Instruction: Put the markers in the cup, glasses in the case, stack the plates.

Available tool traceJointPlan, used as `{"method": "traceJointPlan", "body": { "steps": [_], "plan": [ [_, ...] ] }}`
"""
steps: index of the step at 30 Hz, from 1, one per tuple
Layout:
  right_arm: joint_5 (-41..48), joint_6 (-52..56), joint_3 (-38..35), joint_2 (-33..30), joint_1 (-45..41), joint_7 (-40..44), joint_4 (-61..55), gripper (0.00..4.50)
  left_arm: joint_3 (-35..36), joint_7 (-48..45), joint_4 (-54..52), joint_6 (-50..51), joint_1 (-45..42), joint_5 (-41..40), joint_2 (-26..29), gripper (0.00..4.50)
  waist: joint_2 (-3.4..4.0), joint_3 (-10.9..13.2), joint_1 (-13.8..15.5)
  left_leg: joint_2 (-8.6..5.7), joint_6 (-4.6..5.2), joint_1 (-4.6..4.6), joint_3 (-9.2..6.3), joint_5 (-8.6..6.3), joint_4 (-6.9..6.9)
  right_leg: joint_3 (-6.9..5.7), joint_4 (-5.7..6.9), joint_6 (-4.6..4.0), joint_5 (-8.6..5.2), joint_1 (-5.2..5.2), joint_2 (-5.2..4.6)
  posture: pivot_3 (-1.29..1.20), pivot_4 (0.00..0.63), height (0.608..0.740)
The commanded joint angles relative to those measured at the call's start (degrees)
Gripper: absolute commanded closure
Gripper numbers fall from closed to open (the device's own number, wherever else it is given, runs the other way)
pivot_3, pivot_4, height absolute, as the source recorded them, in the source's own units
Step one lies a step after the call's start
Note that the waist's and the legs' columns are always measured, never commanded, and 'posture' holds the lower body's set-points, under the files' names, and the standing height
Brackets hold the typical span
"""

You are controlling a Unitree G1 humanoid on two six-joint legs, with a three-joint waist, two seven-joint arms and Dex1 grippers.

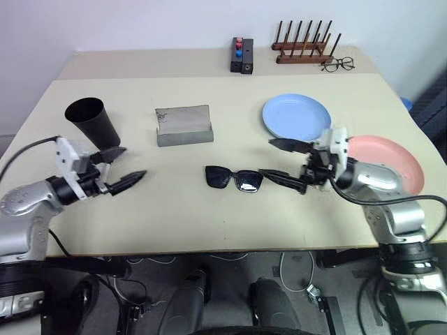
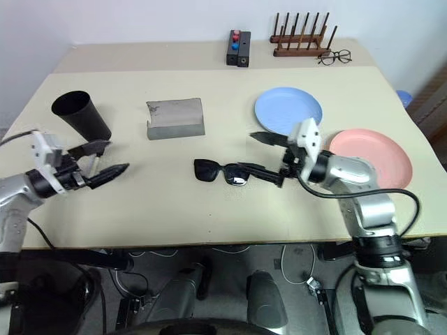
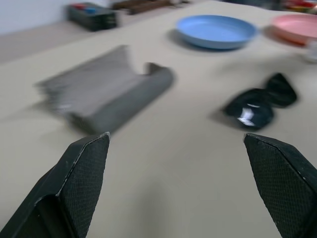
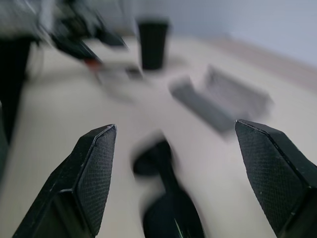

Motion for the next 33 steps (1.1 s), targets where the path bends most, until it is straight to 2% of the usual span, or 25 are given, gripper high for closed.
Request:
{"method": "traceJointPlan", "body": {
  "steps": [1,5,9,13,15,19,21,24,30,31,33],
  "plan": [
    [-1.5,-0.7,4.0,5.0,-1.7,-3.4,-2.0,0.65,4.8,6.2,2.4,2.2,0.9,3.0,3.5,0.00,-0.01,0.0,0.1,-0.01,-0.01,0.00,0.00,0.00,0.00,0.00,0.00,0.00,0.00,0.00,0.00,0.00,0.150,0.740],
    [-3.6,-0.7,7.4,9.5,-2.7,-6.6,-3.6,0.65,5.9,7.3,7.5,5.4,-0.3,5.2,9.5,0.00,-0.02,0.0,0.4,-0.03,-0.02,0.00,-0.01,-0.01,0.00,-0.01,0.00,0.01,0.01,-0.03,0.03,0.00,0.150,0.740],
    [-5.9,-5.8,7.4,9.0,-2.1,-4.1,1.0,0.65,4.5,10.3,12.3,12.2,-3.7,7.4,14.6,0.00,-0.08,0.0,0.7,-0.07,-0.05,0.00,-0.01,-0.03,0.00,-0.04,0.00,0.00,0.00,-0.02,0.02,0.00,0.150,0.740],
    [-6.8,-6.8,8.1,9.8,-1.9,-4.5,0.7,0.65,0.7,9.0,20.4,11.0,-8.4,10.9,17.3,0.00,-0.07,0.0,0.2,-0.05,-0.06,0.02,0.01,-0.03,-0.06,-0.01,0.02,0.09,0.05,-0.06,0.05,0.00,0.150,0.740],
    [-6.9,-7.6,7.6,9.9,-1.7,-4.4,0.8,0.65,-1.1,8.7,24.7,11.6,-13.0,11.7,16.8,0.00,-0.08,0.0,0.2,-0.03,-0.08,0.02,0.01,-0.02,-0.12,-0.01,0.05,0.14,0.08,-0.10,0.09,0.00,0.150,0.740],
    [-8.1,-8.6,7.3,10.4,-1.6,-6.0,1.4,0.65,-7.3,7.5,35.0,4.2,-19.8,17.4,15.3,0.00,-0.10,0.0,0.2,-0.02,-0.11,0.00,0.01,0.01,-0.11,-0.01,0.06,0.16,0.10,-0.11,0.22,0.00,0.150,0.740],
    [-8.2,-8.5,7.8,10.7,-1.3,-6.4,0.7,0.65,-8.0,7.0,40.0,2.2,-22.8,17.7,13.2,0.00,-0.10,0.0,0.3,-0.02,-0.10,0.01,0.02,0.02,-0.10,-0.01,0.08,0.17,0.10,-0.11,0.22,0.00,0.150,0.740],
    [-8.7,-9.0,8.1,9.9,0.0,-6.0,-0.1,0.65,-10.3,7.1,44.6,-3.3,-22.8,20.8,11.7,0.00,-0.12,0.0,0.2,-0.03,-0.09,0.00,0.03,0.04,-0.08,-0.02,0.09,0.18,0.11,-0.10,0.23,0.00,0.150,0.740],
    [-8.4,-7.9,6.8,8.3,1.1,-6.6,-1.1,0.65,-10.0,6.0,50.4,-5.6,-22.4,20.8,8.8,0.00,-0.16,0.0,0.1,-0.01,0.01,0.00,0.02,0.10,-0.06,-0.01,0.14,0.19,0.11,-0.10,0.24,0.00,0.150,0.740],
    [-8.3,-7.9,6.8,8.1,1.1,-6.5,-1.1,0.58,-10.0,4.9,50.7,-4.6,-22.2,20.5,8.5,0.41,-0.16,0.0,0.1,-0.01,0.01,0.00,0.01,0.10,-0.04,-0.01,0.14,0.19,0.11,-0.10,0.23,0.00,0.150,0.740],
    [-8.4,-7.9,6.6,7.9,1.0,-6.8,-0.9,0.58,-11.1,3.0,50.0,-2.1,-21.1,20.7,8.4,0.84,-0.16,0.0,0.1,-0.02,0.02,0.01,0.02,0.10,-0.04,-0.01,0.14,0.19,0.11,-0.08,0.22,0.00,0.150,0.740]
  ]
}}
